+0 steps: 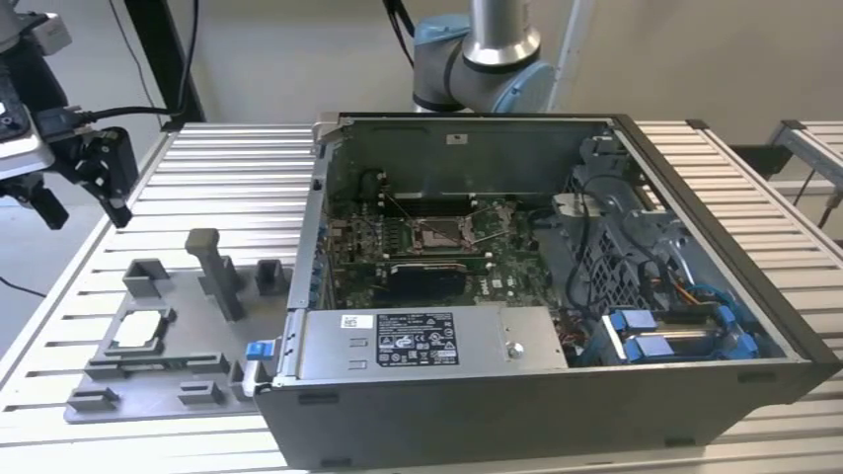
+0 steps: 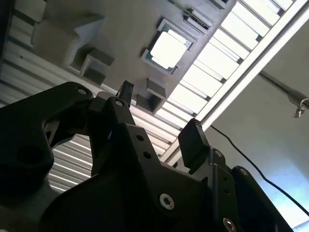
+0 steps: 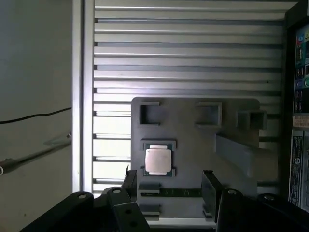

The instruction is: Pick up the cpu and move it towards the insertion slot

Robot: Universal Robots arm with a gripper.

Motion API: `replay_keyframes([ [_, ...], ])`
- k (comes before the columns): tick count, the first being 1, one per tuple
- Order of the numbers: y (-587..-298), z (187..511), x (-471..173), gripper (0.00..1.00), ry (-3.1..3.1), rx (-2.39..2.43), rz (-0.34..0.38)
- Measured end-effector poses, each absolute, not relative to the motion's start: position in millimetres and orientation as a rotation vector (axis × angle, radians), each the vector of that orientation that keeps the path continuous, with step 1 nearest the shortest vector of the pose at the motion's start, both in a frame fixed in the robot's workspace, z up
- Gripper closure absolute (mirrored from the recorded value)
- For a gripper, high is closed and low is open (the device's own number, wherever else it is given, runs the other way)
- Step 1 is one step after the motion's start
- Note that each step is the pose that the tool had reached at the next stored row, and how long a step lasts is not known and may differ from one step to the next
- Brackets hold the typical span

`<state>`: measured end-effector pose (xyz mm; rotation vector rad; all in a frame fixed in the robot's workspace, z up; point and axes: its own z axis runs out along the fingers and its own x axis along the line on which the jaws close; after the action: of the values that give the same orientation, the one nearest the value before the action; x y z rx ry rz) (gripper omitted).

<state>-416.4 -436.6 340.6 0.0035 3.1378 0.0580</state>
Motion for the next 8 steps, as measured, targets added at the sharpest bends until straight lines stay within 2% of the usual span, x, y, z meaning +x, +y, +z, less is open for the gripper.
replay_keyframes([
  [8,-437,329,-416,0.0,3.137,0.004,0.056],
])
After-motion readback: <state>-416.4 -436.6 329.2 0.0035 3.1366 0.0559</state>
